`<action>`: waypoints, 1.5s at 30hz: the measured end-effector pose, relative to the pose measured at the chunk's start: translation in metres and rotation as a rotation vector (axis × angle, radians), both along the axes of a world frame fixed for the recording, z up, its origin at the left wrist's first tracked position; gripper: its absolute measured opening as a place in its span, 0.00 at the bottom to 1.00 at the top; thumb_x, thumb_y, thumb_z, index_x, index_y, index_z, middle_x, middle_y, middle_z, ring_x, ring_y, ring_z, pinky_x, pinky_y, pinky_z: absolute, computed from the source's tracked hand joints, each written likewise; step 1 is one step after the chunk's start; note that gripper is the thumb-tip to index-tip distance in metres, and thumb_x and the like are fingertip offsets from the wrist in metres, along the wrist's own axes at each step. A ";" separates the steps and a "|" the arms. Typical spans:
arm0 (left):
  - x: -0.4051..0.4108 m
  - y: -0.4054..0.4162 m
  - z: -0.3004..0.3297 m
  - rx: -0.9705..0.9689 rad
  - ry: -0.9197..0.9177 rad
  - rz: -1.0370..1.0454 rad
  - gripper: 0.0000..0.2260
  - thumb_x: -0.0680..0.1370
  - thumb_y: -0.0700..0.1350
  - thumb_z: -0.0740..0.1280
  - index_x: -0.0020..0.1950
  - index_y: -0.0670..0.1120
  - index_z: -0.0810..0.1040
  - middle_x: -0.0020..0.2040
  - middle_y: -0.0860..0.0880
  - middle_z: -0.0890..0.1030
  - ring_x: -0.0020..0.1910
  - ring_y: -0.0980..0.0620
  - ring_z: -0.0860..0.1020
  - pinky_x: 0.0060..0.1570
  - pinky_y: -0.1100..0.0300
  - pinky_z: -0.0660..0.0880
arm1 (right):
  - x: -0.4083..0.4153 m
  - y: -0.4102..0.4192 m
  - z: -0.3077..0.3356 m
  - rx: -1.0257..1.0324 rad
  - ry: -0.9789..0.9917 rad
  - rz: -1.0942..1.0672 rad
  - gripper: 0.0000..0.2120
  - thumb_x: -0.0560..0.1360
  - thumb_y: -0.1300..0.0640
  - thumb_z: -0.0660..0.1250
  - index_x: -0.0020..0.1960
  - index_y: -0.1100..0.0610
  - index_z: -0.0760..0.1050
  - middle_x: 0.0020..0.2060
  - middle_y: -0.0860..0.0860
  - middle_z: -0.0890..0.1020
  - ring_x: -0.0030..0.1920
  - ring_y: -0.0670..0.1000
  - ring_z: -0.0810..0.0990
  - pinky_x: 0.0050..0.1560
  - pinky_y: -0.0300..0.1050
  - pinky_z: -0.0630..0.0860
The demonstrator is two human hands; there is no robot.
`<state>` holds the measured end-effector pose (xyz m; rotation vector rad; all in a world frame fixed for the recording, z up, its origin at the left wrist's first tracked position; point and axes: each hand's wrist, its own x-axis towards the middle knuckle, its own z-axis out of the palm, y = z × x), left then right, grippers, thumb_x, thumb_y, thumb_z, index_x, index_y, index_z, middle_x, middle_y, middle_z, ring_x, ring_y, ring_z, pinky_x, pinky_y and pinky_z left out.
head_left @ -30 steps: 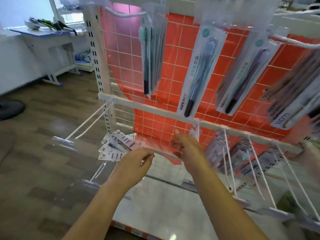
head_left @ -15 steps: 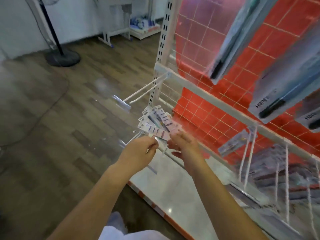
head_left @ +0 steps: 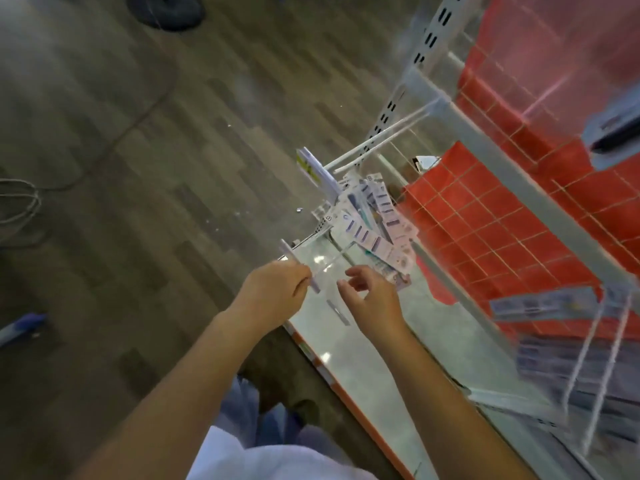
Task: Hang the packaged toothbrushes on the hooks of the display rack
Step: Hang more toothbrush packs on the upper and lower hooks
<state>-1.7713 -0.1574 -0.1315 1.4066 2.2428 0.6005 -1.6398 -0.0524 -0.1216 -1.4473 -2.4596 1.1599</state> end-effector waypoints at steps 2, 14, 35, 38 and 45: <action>-0.001 -0.001 -0.013 0.016 -0.010 0.001 0.12 0.81 0.46 0.57 0.57 0.44 0.77 0.50 0.46 0.80 0.49 0.49 0.77 0.51 0.58 0.74 | -0.002 0.007 -0.017 0.004 -0.035 -0.003 0.13 0.76 0.54 0.65 0.59 0.57 0.75 0.49 0.50 0.78 0.47 0.45 0.74 0.40 0.30 0.66; 0.004 0.001 -0.076 -0.213 -0.036 -0.120 0.12 0.81 0.46 0.56 0.57 0.44 0.75 0.52 0.45 0.78 0.50 0.46 0.76 0.47 0.54 0.73 | -0.017 0.087 -0.106 0.233 -0.277 0.040 0.21 0.74 0.62 0.65 0.66 0.60 0.68 0.62 0.57 0.70 0.64 0.56 0.69 0.62 0.50 0.68; 0.010 -0.033 -0.140 -0.340 -0.119 -0.170 0.16 0.74 0.51 0.52 0.39 0.46 0.77 0.35 0.47 0.78 0.35 0.44 0.78 0.29 0.55 0.72 | -0.010 0.140 -0.165 0.395 -0.500 0.087 0.37 0.72 0.53 0.70 0.73 0.57 0.54 0.70 0.56 0.62 0.72 0.56 0.57 0.73 0.58 0.49; 0.014 -0.037 -0.146 -0.355 -0.127 -0.175 0.18 0.73 0.52 0.52 0.39 0.46 0.79 0.34 0.48 0.78 0.33 0.45 0.78 0.26 0.57 0.71 | -0.012 0.137 -0.169 0.389 -0.511 0.070 0.37 0.72 0.53 0.69 0.74 0.57 0.53 0.69 0.56 0.63 0.70 0.57 0.59 0.72 0.57 0.51; 0.019 -0.037 -0.149 -0.319 -0.180 -0.127 0.21 0.73 0.52 0.51 0.50 0.45 0.80 0.44 0.46 0.80 0.43 0.45 0.79 0.37 0.53 0.74 | -0.016 0.137 -0.174 0.433 -0.543 0.074 0.28 0.75 0.55 0.67 0.71 0.57 0.60 0.67 0.57 0.65 0.68 0.57 0.63 0.68 0.56 0.60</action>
